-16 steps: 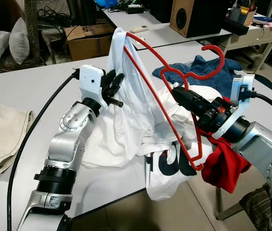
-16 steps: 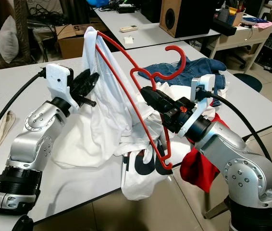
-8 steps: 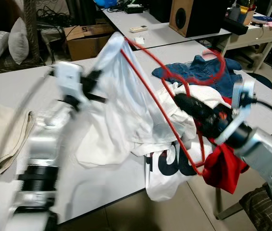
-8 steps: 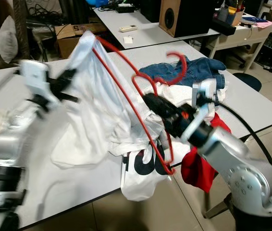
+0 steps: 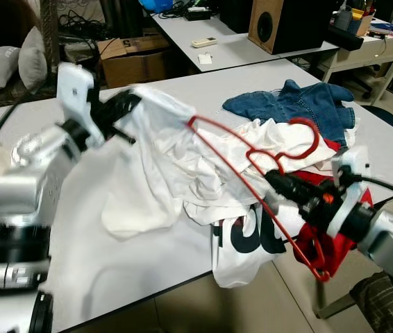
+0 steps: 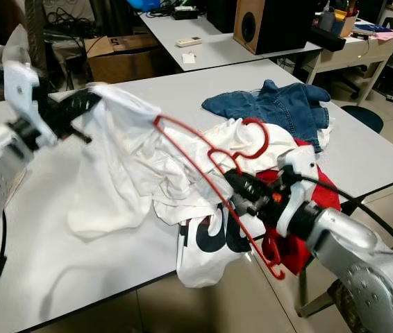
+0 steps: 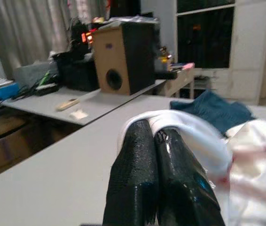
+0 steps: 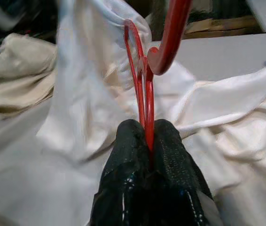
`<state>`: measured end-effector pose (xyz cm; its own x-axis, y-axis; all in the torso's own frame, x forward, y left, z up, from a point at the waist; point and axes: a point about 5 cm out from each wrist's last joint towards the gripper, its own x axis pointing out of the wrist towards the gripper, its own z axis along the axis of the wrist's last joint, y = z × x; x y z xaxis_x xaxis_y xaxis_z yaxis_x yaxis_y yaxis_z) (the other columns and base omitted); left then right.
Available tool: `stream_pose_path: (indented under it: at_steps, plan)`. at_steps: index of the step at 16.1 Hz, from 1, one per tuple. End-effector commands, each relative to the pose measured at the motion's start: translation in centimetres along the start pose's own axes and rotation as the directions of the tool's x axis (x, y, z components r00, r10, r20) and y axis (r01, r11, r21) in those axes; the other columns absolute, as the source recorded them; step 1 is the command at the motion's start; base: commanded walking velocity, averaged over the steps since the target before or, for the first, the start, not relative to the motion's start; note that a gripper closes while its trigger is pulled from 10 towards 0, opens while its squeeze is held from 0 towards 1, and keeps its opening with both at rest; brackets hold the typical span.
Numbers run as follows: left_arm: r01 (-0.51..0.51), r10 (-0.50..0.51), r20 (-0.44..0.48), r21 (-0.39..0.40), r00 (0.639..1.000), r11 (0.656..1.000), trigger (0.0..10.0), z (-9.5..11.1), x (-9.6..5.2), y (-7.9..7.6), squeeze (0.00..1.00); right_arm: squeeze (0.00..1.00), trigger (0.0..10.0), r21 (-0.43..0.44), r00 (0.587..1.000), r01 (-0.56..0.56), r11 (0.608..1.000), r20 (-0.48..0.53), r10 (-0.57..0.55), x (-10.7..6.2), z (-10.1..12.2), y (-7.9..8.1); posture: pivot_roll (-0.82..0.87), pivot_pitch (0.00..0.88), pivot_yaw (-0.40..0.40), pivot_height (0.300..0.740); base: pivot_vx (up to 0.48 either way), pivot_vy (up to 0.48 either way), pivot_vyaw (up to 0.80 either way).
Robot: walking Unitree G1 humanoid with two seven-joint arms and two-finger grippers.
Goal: Hang hanger
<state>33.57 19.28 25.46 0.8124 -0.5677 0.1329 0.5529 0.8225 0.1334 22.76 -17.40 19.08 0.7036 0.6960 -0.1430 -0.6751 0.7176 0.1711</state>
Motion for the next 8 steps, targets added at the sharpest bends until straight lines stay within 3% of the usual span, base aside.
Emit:
stream_pose_path:
  at_steps: [1, 5, 7, 8]
  plan:
    - [0.028, -0.028, -0.014, 0.004, 0.999, 1.000, 0.0, 0.2, 0.5, -0.5, 0.00, 0.00, 10.0, -0.045, 0.999, -0.030, 0.999, -0.033, 0.028, -0.1, -0.2, 0.6, -0.04, 0.000, 0.073, 0.740, 0.000, 0.000, 0.00]
    - [0.043, -0.043, -0.055, -0.007, 0.998, 0.999, 0.0, -0.3, 1.3, -1.2, 0.00, 0.00, 10.0, -0.054, 0.998, -0.047, 0.997, -0.052, 0.044, 0.5, -0.8, 1.5, -0.04, 0.000, 0.090, 0.740, 0.000, 0.000, 0.00]
    - [0.012, -0.012, -0.067, 0.001, 0.998, 1.000, 0.0, -0.4, 1.3, -1.0, 0.00, 0.00, 10.0, -0.045, 0.998, -0.041, 0.998, -0.044, 0.039, 1.0, -0.9, 1.7, -0.04, 0.000, 0.090, 0.740, 0.000, 0.000, 0.00]
    - [-0.058, 0.058, -0.070, 0.011, 0.996, 0.998, 0.0, -0.5, 1.2, -0.2, 0.00, 0.00, 10.0, -0.042, 0.997, -0.067, 0.997, -0.045, 0.065, 1.1, -1.0, 2.3, -0.03, 0.000, 0.084, 0.740, 0.000, 0.000, 0.00]
